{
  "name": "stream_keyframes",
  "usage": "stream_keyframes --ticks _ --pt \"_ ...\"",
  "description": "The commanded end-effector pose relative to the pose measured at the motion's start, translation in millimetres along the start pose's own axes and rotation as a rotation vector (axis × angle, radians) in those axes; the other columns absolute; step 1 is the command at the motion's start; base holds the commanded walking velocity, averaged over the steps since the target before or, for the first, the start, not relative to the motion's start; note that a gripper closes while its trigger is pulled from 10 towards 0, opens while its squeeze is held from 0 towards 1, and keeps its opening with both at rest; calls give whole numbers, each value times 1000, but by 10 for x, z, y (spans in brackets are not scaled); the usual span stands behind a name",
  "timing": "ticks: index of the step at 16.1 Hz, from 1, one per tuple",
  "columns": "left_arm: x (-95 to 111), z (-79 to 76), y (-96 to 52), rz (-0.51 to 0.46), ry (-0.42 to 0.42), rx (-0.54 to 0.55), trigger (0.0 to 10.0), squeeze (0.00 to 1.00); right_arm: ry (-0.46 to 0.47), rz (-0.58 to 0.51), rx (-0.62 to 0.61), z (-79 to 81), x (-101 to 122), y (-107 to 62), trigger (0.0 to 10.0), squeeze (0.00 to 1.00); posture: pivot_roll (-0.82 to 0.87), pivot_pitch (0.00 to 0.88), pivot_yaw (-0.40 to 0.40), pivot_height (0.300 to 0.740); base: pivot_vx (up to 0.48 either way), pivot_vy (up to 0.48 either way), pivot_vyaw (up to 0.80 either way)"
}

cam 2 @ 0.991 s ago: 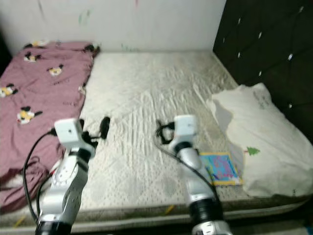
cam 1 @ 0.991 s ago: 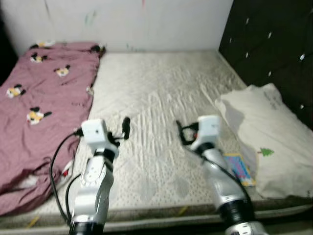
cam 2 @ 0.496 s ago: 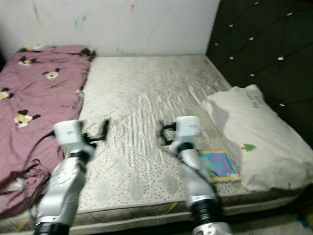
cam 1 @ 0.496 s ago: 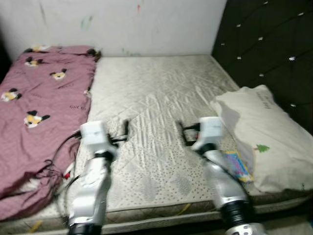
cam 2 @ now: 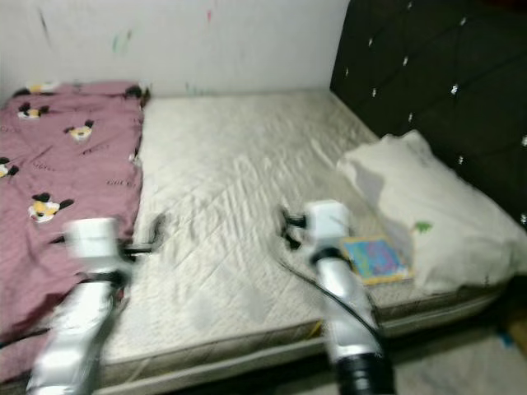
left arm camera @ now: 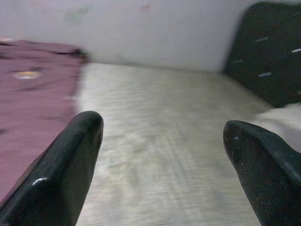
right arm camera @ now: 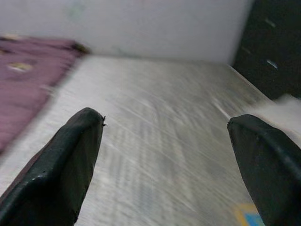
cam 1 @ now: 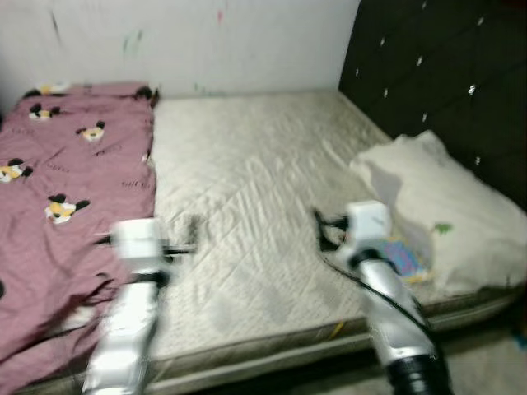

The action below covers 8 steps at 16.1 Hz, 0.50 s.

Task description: Clean up the room

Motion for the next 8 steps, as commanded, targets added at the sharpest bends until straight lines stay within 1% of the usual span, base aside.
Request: stream_keyframes --ticks 1,2,3,4,5,6,7,8 --pt "100 -58 -3 -57 32 -3 10000 0 -7 16 -19 -101 4 -61 10000 0 21 20 -1 740 0 0 0" --pt "130 -56 -12 -88 57 -3 10000 0 5 26 -19 -101 -7 -73 10000 0 21 20 -1 740 0 0 0" --pt "89 -60 -32 -59 53 5 10000 0 36 31 4 -78 -17 -116 10000 0 21 20 -4 740 0 0 0" --pt "84 -62 -36 -55 41 6 10000 0 26 27 6 -74 -10 -129 10000 0 21 20 -4 740 0 0 0" --pt "82 -70 -41 -52 27 -1 10000 0 27 24 10 -67 -9 -135 10000 0 23 20 -4 740 0 0 575" --pt "70 -51 -44 -38 -5 18 10000 0 14 22 18 -38 -10 -129 10000 0 24 19 -3 740 0 0 800" --pt "74 -43 -45 -47 -18 21 10000 0 15 23 16 -33 -11 -127 10000 0 26 18 -2 740 0 0 800" --pt "56 -48 -40 -38 -10 20 10000 0 26 30 11 -36 -14 -132 10000 0 26 18 -1 740 0 0 800"
Point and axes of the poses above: a point about 5 cm out from each wrist's last joint towards the gripper, its own y axis pointing out of the wrist towards the gripper, its own x axis along the axis of the wrist's last joint, z = x × y, the point moved 3 cm from there along y, pointing out of the wrist towards the gripper, and after that the axes turned 11 degrees about y, right-handed, at the moved point
